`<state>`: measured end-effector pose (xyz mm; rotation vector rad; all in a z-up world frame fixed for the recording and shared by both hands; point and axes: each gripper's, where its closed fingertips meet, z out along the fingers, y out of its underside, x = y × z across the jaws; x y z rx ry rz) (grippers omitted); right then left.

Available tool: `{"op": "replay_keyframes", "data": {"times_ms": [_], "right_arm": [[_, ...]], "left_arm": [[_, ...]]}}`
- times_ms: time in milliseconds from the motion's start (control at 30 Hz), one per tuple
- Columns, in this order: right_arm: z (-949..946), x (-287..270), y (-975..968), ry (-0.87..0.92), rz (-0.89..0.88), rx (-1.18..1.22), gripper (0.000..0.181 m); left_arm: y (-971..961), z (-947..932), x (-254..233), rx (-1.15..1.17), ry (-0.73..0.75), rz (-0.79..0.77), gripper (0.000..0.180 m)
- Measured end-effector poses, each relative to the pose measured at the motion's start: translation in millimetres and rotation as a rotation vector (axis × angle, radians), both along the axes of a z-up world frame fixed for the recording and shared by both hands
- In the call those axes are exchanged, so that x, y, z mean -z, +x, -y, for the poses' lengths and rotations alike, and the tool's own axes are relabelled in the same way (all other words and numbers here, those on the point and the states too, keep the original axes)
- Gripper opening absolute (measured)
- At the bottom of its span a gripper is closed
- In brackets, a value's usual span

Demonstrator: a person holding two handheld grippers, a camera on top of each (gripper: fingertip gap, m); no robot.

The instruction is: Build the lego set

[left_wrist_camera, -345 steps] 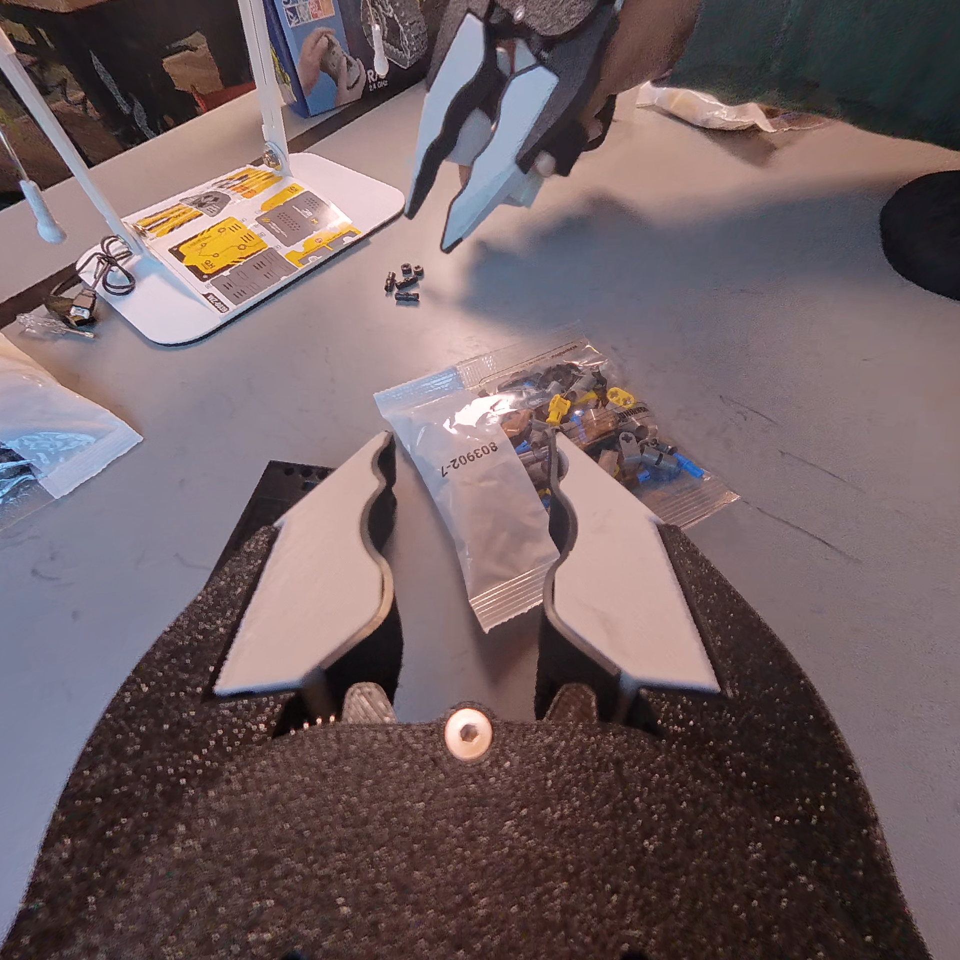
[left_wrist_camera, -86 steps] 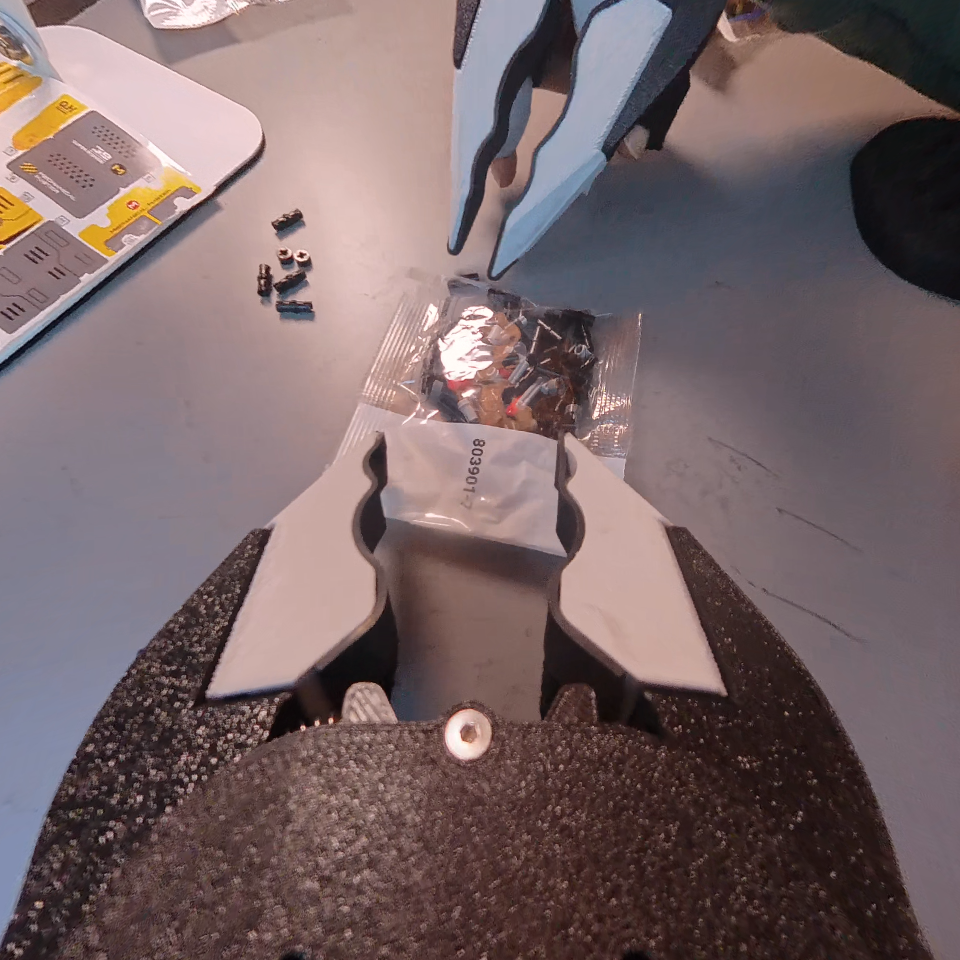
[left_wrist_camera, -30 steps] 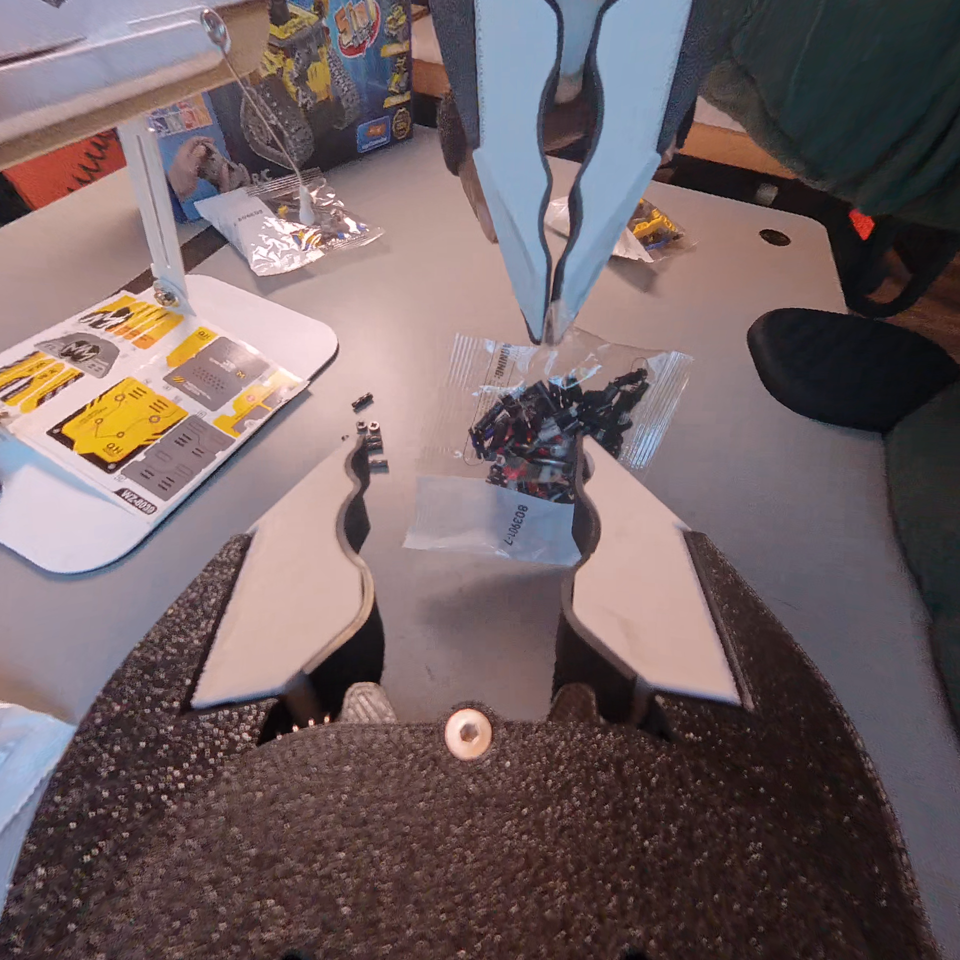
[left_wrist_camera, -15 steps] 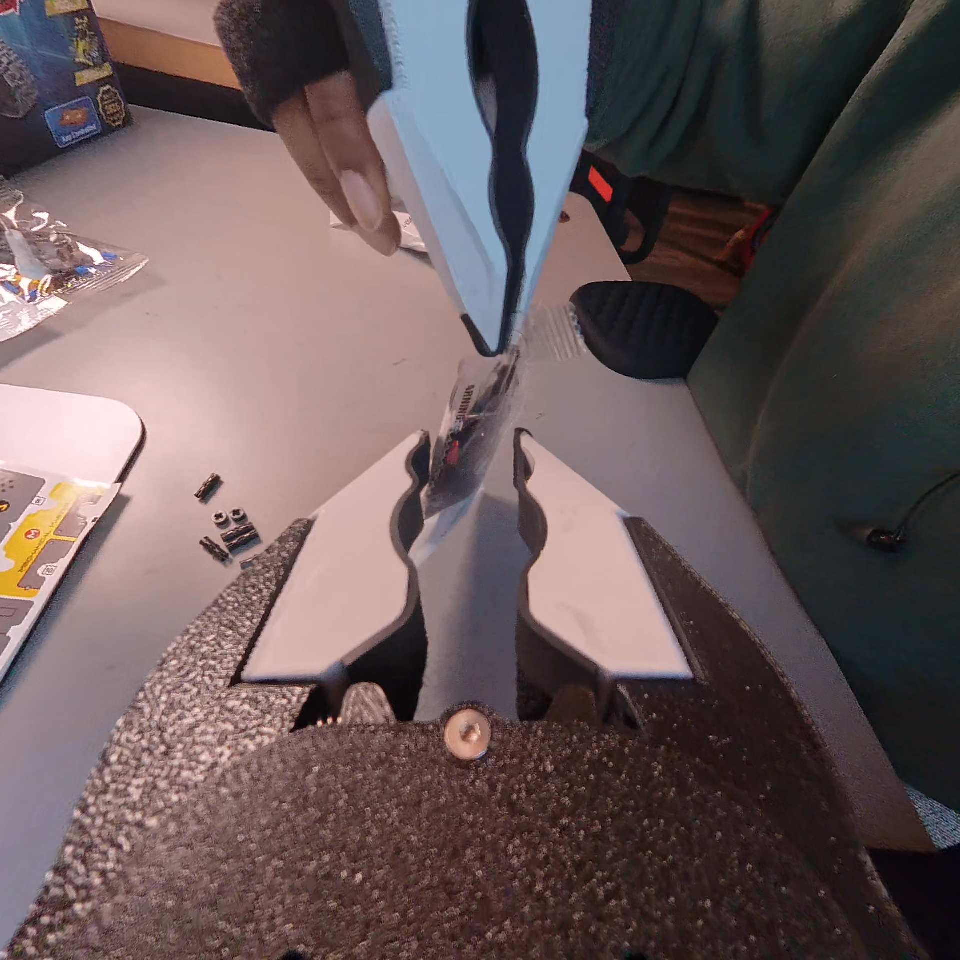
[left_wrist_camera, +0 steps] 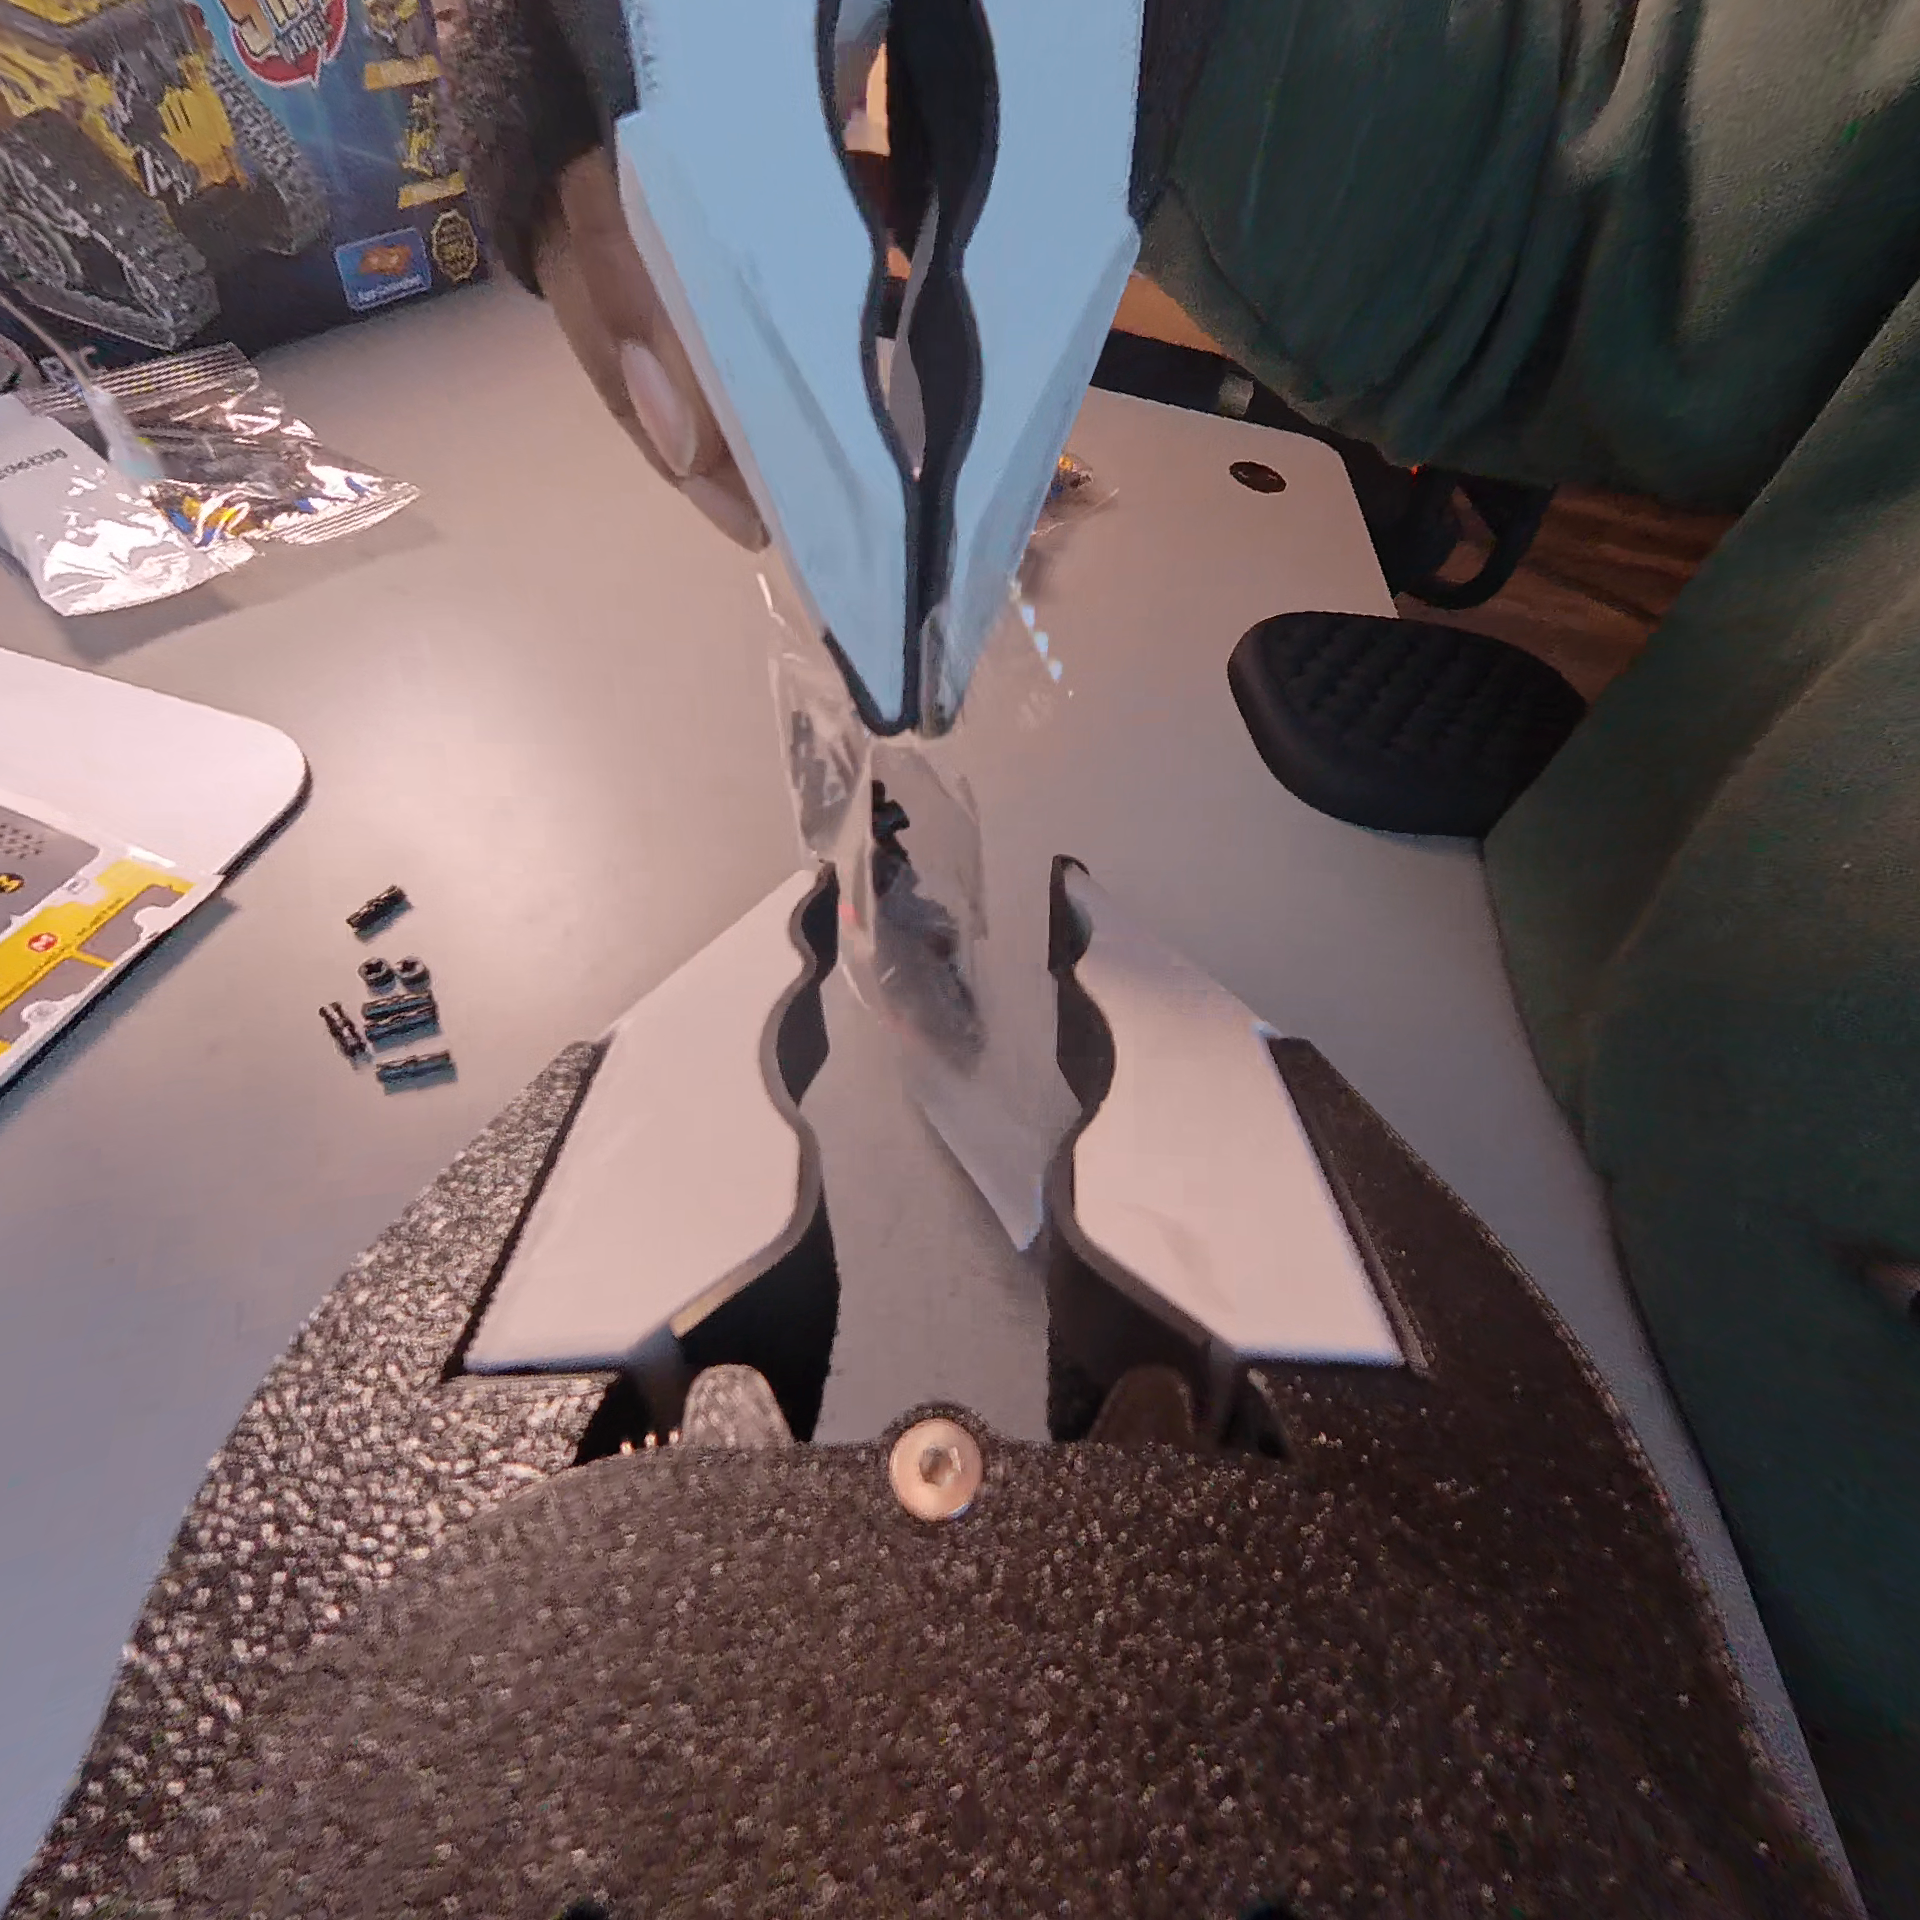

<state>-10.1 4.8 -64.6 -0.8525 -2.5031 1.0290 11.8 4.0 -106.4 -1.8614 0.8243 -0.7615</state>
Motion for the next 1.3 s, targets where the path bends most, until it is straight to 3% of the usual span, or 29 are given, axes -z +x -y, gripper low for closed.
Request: {"op": "replay_keyframes", "data": {"times_ms": [267,533,1000,1167,1300], "right_arm": [[-1.6,-5.1,-0.6,-0.050,-0.067,0.080,0.000],[-11.1,-6.4,-3.4,-0.120,-0.135,0.165,0.000],[-17.8,-6.2,0.0,-0.298,-0.203,0.288,0.000],[-9.7,-8.2,-1.8,-0.268,-0.214,0.269,0.000],[-2.1,-8.6,-4.6,-0.258,-0.215,0.248,0.000]], "left_arm": [[14.2,-3.7,-11.6,-0.043,0.019,0.074,0.044],[-1.4,-15.2,-4.4,-0.146,0.063,0.005,0.000],[-3.8,-9.7,1.2,-0.120,0.041,-0.013,0.001],[1.5,-13.9,-12.4,-0.127,0.052,0.011,0.042],[11.9,-20.0,-14.3,-0.124,0.059,-0.009,0.036]]}}
